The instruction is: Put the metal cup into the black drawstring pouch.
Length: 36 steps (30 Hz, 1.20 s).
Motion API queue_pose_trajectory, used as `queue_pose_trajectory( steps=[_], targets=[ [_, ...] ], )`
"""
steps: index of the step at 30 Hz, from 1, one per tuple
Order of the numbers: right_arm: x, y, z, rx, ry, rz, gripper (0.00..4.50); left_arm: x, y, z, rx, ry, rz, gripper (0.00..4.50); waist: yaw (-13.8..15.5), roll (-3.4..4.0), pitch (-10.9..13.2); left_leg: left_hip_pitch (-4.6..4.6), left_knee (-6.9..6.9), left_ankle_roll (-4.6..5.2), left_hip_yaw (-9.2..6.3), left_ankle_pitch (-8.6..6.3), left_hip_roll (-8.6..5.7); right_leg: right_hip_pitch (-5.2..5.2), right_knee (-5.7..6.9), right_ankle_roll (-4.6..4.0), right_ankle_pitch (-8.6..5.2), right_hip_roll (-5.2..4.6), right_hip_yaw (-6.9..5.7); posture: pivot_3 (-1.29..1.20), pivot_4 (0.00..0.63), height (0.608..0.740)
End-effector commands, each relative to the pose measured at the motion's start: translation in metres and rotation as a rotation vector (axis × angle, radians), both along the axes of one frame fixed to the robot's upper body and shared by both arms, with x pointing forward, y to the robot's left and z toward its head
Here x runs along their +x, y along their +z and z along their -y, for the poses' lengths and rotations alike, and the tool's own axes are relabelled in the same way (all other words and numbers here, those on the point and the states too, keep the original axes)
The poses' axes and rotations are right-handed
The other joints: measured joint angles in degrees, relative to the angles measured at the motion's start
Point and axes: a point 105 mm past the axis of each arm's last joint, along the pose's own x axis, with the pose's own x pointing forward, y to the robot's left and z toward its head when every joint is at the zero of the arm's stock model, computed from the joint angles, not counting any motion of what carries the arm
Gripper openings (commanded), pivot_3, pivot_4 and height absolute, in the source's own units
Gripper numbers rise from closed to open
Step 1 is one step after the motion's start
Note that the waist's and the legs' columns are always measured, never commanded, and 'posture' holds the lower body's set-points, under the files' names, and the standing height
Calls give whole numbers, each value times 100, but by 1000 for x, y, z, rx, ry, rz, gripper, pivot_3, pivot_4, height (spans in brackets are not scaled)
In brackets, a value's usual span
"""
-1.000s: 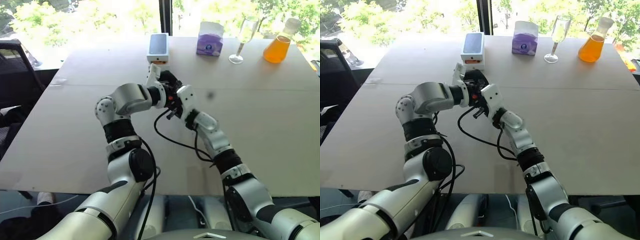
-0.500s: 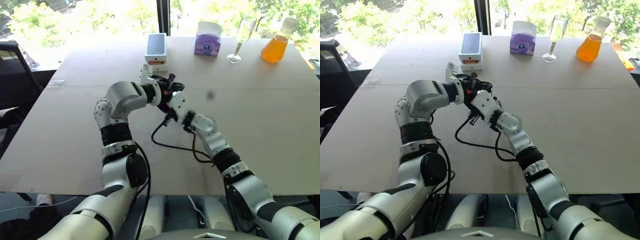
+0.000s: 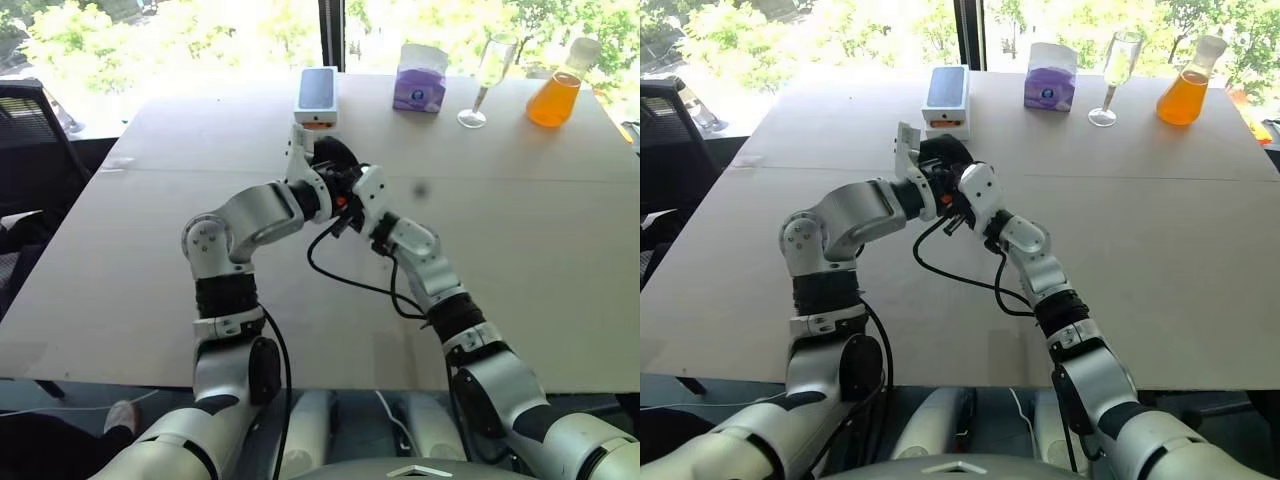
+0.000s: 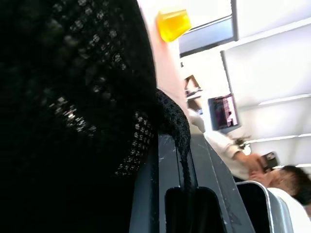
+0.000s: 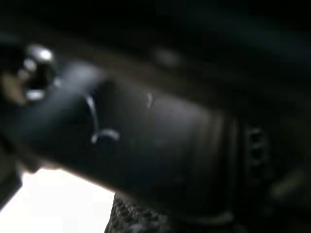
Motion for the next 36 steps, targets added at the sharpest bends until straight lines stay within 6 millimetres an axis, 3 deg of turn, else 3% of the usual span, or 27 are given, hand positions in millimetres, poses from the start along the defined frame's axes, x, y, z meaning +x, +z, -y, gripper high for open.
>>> queue_pose_trajectory(
  steps=[1, 4, 7, 11, 14, 17, 20, 24, 28, 31, 36],
  targets=[
    [-24, 9, -31, 0, 115, 39, 72, -10, 40, 25, -150, -116, 36, 0, -3, 0, 0, 0, 0, 0, 0, 0, 0, 0, 0, 0, 0, 0, 0, 0, 150, 740],
    [-25, 11, -26, 38, 101, 24, 72, -14, 44, 33, -219, -145, -12, 0, -1, -1, 0, 0, -1, 0, -1, 0, 0, 0, 0, 0, 0, 0, 0, 0, 150, 740],
    [-24, 20, -20, 118, 85, -16, 72, -19, 33, 36, -197, -148, -31, 0, -12, -1, 0, -2, 0, 1, 1, 0, -1, 0, -1, 0, 0, 0, 1, 0, 150, 740],
    [-21, 25, -13, 151, 56, -53, 72, -11, 17, 23, -150, -93, -84, 0, -16, -1, 0, 0, -1, 1, 1, 0, 0, 0, 1, 0, 0, 3, 1, 0, 150, 740],
    [-20, 17, 2, 101, 33, -72, 72, 5, 2, 1, -1, -37, -58, 0, -11, -1, 0, 0, -1, 2, -1, 0, 0, 0, 2, 0, 0, 7, -1, 0, 150, 740],
    [-22, 10, 8, 61, 19, -90, 916, 11, -7, -21, 86, -12, -39, 0, -32, 0, 0, 1, -1, 2, 0, 1, -3, 0, 1, 0, 0, 12, 1, 0, 150, 740],
    [-26, 6, 8, 46, 31, -121, 2256, 3, -24, -36, 244, -47, 10, 0, -51, 0, 0, 0, -5, 2, -2, 1, 0, -3, 2, -1, -1, 18, 1, 0, 150, 740],
    [-36, 4, -2, 22, 105, -169, 2256, -7, -50, -51, 378, -51, 26, 0, -53, 1, 0, 3, -12, 1, -2, 1, 1, -3, -4, -2, -1, 15, 2, 0, 150, 740],
    [-42, -14, -9, -93, 181, -204, 2256, -16, -57, -53, 335, -16, 23, 0, -25, 1, 0, 4, -11, 1, -1, 1, 2, -4, -2, -2, -1, 8, 3, 0, 150, 740],
    [-41, -20, -14, -126, 175, -219, 2928, -18, -59, -63, 320, 36, 20, 0, -9, 0, 1, 2, -11, 1, -6, 0, 1, -3, -3, -2, -1, 0, -1, 0, 150, 740],
    [-47, -23, -8, -204, 193, -195, 2928, -19, -65, -79, 412, 87, 69, 0, -17, 1, 1, 2, -11, 1, -4, 0, 0, -4, -2, -2, -1, 2, 0, 0, 150, 740]
  ],
)
